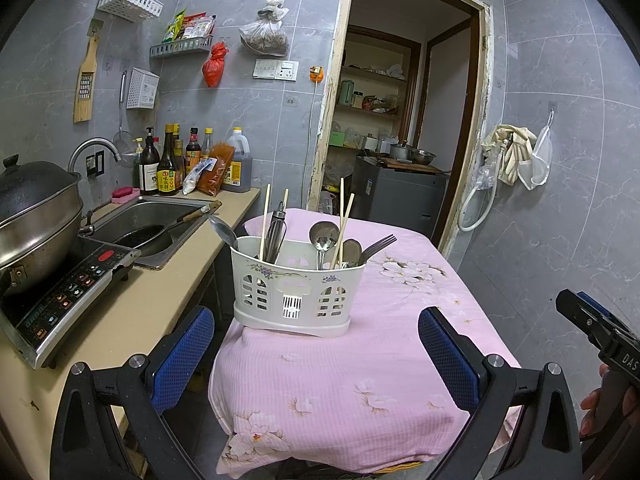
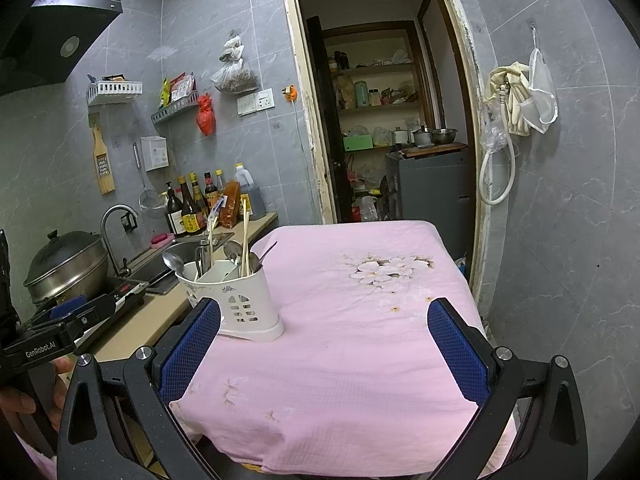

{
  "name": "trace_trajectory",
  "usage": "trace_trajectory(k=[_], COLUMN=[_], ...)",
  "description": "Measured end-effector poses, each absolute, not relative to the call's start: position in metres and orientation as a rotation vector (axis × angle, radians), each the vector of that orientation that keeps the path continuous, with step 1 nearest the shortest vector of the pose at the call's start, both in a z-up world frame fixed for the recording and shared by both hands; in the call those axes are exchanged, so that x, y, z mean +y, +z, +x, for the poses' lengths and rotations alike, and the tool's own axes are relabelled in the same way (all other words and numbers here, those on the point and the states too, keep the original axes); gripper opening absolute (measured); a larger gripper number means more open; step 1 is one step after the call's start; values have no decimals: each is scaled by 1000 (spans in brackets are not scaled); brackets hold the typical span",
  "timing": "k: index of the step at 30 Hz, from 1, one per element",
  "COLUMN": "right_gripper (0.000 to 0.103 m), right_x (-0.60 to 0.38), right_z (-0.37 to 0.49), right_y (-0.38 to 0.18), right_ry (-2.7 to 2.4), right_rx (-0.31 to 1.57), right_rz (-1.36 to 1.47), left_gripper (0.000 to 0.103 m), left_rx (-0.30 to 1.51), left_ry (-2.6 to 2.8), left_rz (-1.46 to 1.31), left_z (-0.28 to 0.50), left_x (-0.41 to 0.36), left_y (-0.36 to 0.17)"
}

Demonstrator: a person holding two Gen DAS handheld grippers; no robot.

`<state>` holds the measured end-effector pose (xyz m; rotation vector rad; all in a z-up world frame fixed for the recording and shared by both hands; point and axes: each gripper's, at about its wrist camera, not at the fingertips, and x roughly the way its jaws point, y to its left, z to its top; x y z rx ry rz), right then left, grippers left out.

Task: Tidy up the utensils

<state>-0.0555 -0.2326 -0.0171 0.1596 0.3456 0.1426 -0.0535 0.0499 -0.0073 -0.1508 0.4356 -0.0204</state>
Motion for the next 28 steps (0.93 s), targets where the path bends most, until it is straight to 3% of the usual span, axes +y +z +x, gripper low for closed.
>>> trace_trajectory(k=[28], right_gripper=[102], right_x=[-229], right_z=[-51], right_y=[-27], right_ry=[135], right_rx=[387], right_rz=[158], left_gripper=[103], left_rx=[488], left_ry=[31], left_rz=[-168], left_z=[-50], left_x=[62], left_y=[-17])
